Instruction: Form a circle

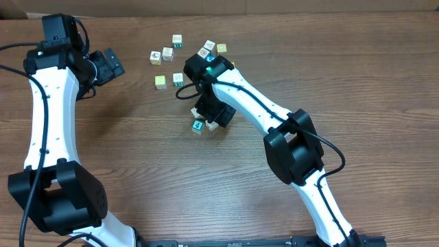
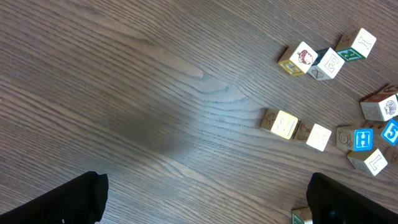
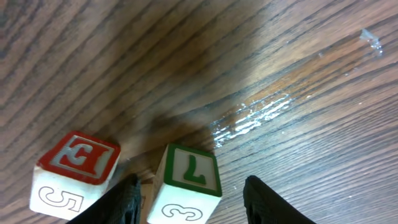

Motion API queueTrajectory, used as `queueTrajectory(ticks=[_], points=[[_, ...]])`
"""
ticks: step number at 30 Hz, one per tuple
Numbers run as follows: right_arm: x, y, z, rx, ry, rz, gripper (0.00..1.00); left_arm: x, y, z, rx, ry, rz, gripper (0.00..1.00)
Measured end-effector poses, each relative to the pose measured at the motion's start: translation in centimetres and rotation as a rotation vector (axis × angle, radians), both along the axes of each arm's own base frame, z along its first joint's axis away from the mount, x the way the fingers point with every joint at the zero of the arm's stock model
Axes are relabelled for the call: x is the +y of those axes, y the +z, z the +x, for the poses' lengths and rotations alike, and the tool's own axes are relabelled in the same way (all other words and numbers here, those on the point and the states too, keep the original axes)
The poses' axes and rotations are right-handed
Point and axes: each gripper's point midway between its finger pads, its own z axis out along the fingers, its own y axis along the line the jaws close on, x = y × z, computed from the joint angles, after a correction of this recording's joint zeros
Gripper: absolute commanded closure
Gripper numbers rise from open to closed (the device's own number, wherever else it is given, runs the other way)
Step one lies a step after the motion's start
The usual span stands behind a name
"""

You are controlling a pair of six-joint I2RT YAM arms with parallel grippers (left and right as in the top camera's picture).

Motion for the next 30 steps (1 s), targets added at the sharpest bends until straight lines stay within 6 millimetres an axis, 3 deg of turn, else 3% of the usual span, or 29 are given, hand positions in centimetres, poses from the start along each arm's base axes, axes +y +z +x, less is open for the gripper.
queueTrajectory(ticks=[23, 30], points=[[0.3, -0.5, -0.2, 0.008, -0.085, 0.012, 0.49, 0.0, 0.0, 0.0, 0.000, 0.000, 0.000, 0.01], [0.4, -1.3, -0.1, 0.003, -0.094, 0.019, 0.59, 0.0, 0.0, 0.0, 0.000, 0.000, 0.000, 0.00]])
